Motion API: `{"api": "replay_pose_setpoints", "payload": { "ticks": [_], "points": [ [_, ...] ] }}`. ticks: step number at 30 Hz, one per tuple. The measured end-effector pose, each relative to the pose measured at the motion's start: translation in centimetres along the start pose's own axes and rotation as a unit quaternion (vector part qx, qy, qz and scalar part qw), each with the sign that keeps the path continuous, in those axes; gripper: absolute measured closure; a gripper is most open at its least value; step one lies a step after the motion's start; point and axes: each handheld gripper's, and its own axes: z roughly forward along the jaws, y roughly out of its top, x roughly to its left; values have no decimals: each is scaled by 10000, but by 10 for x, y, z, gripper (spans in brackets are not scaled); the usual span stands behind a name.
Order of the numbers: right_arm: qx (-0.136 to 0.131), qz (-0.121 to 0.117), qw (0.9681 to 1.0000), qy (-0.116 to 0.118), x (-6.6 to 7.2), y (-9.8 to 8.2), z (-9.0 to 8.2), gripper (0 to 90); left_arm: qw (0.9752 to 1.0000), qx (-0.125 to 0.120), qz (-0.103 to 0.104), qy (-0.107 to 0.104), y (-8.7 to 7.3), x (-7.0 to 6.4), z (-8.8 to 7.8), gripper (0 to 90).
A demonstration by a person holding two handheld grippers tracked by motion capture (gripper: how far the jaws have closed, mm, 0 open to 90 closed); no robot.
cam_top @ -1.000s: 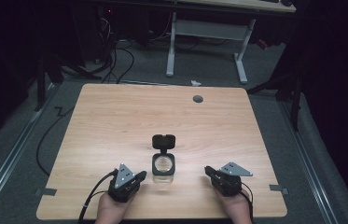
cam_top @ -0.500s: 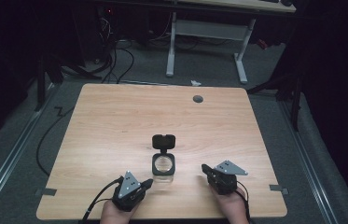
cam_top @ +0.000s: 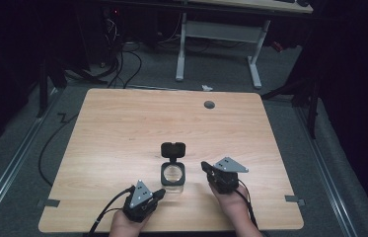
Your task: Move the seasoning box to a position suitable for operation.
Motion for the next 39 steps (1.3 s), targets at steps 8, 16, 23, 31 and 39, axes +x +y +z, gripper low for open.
{"api": "replay_pose_setpoints", "payload": {
  "ticks": [8, 16, 23, 31, 39],
  "points": [
    [-125, 23, 9999, 28, 3, 15, 12, 886, 10000, -4, -46, 17, 2, 2, 3, 881],
    [-337, 49, 9994, 34, 2, 43, 20, 887, 10000, 19, -20, -20, -1, 1, 4, 875],
    [-432, -2, 9990, 68, 5, 59, 32, 890, 10000, 23, -42, -19, -1, 1, 5, 875],
    [-438, -13, 9989, 153, 7, 65, 39, 895, 10000, 23, -10, -28, -2, 1, 5, 875],
    [-416, -5, 9990, 181, 9, 65, 42, 895, 10000, 30, -12, -30, -2, 1, 5, 876]
  ]
}}
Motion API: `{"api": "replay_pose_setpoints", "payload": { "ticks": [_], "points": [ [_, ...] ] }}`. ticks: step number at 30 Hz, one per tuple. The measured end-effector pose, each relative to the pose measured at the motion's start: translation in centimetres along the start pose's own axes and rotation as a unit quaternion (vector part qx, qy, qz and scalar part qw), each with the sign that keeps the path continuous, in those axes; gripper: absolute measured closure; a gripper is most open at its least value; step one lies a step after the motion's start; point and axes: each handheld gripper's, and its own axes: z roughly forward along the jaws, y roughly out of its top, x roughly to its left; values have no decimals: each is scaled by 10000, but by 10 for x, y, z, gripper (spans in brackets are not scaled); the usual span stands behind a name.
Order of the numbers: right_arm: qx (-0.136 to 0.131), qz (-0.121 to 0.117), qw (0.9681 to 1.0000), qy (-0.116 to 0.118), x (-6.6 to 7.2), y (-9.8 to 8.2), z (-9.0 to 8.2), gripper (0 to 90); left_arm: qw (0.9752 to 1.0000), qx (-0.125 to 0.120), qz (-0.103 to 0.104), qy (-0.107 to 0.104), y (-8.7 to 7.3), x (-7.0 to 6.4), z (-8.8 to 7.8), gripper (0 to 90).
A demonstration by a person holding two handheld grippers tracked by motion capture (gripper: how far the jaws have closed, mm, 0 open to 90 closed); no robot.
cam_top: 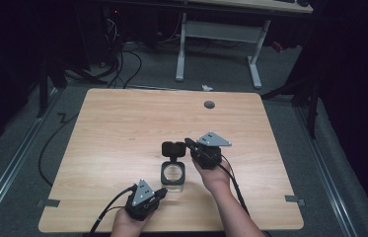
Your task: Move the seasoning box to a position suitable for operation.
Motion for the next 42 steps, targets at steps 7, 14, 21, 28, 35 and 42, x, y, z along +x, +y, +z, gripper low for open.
{"api": "replay_pose_setpoints", "payload": {
  "ticks": [7, 14, 21, 28, 35, 42],
  "points": [
    [9, -109, 9999, 30, 3, 0, -2, 900, 10000, -3, -14, 0, 0, 0, 0, 877],
    [36, -208, 9998, 54, 7, -1, -5, 900, 10000, -8, -34, -19, 0, 1, 0, 879],
    [-35, -341, 9994, 0, 9, -5, -12, 900, 10000, -14, -16, 8, 0, 1, 1, 880],
    [-406, -225, 9989, 28, 4, 33, -20, 900, 10000, -4, -21, 22, 0, 1, 1, 880],
    [-287, -298, 9990, 181, 16, 33, -15, 900, 10000, -6, -36, 5, 1, 2, 0, 879],
    [-208, -268, 9989, 338, 19, 15, -27, 900, 10000, 10, -24, 29, 0, 1, 1, 880]
  ]
}}
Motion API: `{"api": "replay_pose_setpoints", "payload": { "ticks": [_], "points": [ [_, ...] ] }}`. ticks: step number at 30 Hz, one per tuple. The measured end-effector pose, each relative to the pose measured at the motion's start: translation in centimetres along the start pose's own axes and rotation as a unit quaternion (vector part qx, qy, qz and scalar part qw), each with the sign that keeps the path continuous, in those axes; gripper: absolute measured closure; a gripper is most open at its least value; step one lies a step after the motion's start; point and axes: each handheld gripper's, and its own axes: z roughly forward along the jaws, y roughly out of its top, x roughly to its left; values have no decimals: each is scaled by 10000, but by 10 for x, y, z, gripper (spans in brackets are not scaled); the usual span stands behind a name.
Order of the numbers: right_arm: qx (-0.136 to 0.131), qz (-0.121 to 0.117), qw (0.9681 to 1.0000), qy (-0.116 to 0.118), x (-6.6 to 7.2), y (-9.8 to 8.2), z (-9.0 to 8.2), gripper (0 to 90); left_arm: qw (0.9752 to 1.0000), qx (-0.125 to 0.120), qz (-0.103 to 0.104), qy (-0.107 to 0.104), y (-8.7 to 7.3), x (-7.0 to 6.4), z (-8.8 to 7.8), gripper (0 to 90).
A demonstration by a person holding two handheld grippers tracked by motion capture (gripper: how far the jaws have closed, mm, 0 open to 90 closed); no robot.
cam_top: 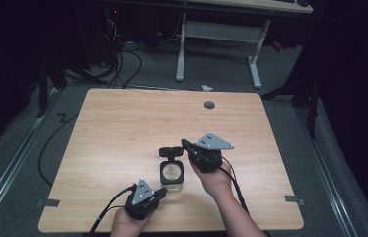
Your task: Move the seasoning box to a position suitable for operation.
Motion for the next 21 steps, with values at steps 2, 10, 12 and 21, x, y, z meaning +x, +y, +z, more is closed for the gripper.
{"api": "replay_pose_setpoints", "payload": {
  "ticks": [2, 10, 12, 21],
  "points": [
    [49, -35, 10000, 44, 5, -6, -4, 900, 10000, -4, 4, 10, 0, 0, 0, 880],
    [260, -36, 9996, 140, 17, -44, -11, 899, 9999, -62, -51, 98, 2, 2, 0, 873],
    [249, 52, 9996, 126, 16, -51, -16, 898, 9998, -95, -100, 156, 3, 2, 0, 872],
    [278, 216, 9994, -72, 3, -69, -33, 873, 9998, -151, -82, 131, 4, 2, -3, 850]
  ]
}}
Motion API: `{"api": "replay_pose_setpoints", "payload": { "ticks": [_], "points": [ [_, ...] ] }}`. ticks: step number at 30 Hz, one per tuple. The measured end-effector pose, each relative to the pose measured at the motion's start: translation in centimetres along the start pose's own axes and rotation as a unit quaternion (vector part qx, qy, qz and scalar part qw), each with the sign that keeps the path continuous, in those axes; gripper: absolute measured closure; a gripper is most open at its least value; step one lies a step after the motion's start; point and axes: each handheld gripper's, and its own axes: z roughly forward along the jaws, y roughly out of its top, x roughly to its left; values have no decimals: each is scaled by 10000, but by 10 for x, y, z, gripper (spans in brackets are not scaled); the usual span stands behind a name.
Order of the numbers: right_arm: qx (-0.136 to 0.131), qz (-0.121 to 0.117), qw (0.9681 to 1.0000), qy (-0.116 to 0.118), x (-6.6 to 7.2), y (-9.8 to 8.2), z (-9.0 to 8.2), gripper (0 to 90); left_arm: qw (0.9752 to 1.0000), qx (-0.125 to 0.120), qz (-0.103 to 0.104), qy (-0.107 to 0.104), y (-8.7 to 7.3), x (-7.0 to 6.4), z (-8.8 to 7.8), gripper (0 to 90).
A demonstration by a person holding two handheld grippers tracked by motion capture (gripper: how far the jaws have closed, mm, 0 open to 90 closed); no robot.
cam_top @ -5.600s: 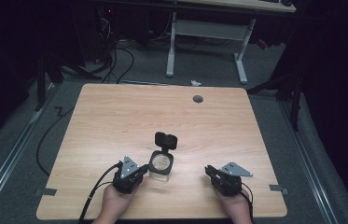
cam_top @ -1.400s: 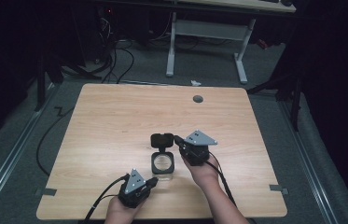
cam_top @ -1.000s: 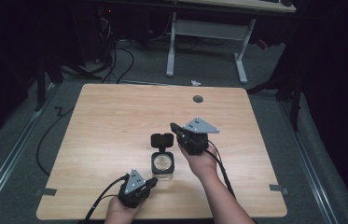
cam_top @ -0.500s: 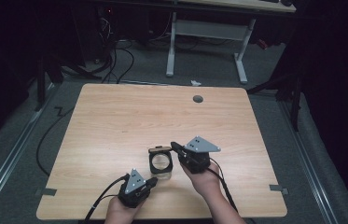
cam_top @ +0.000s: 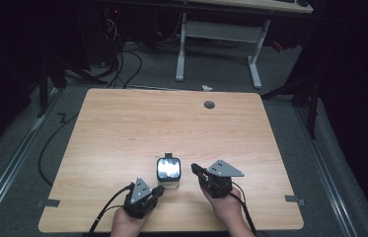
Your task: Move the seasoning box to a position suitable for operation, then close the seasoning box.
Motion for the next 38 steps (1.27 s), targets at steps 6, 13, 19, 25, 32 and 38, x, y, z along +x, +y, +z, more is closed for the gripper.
{"api": "replay_pose_setpoints", "payload": {
  "ticks": [6, 13, 19, 25, 32, 38],
  "points": [
    [103, 215, 9991, -350, -21, -16, -13, 844, 9996, -204, 195, -35, 13, 1, -18, 810],
    [282, 480, 9948, -850, -55, -34, -24, 687, 9971, -570, 399, 323, 44, 28, -29, 678],
    [413, 762, 9886, -1227, -81, -53, -39, 538, 9910, -458, 686, 1054, 64, 77, -34, 550],
    [344, 940, 9825, -1573, -93, -71, -60, 486, 9836, -613, 446, 1638, 70, 114, -44, 527],
    [349, 939, 9825, -1569, -93, -73, -58, 464, 9822, -455, 748, 1660, 58, 109, -38, 513],
    [386, 851, 9846, -1481, -91, -73, -55, 462, 9829, -465, 719, 1629, 57, 105, -38, 511]
  ]
}}
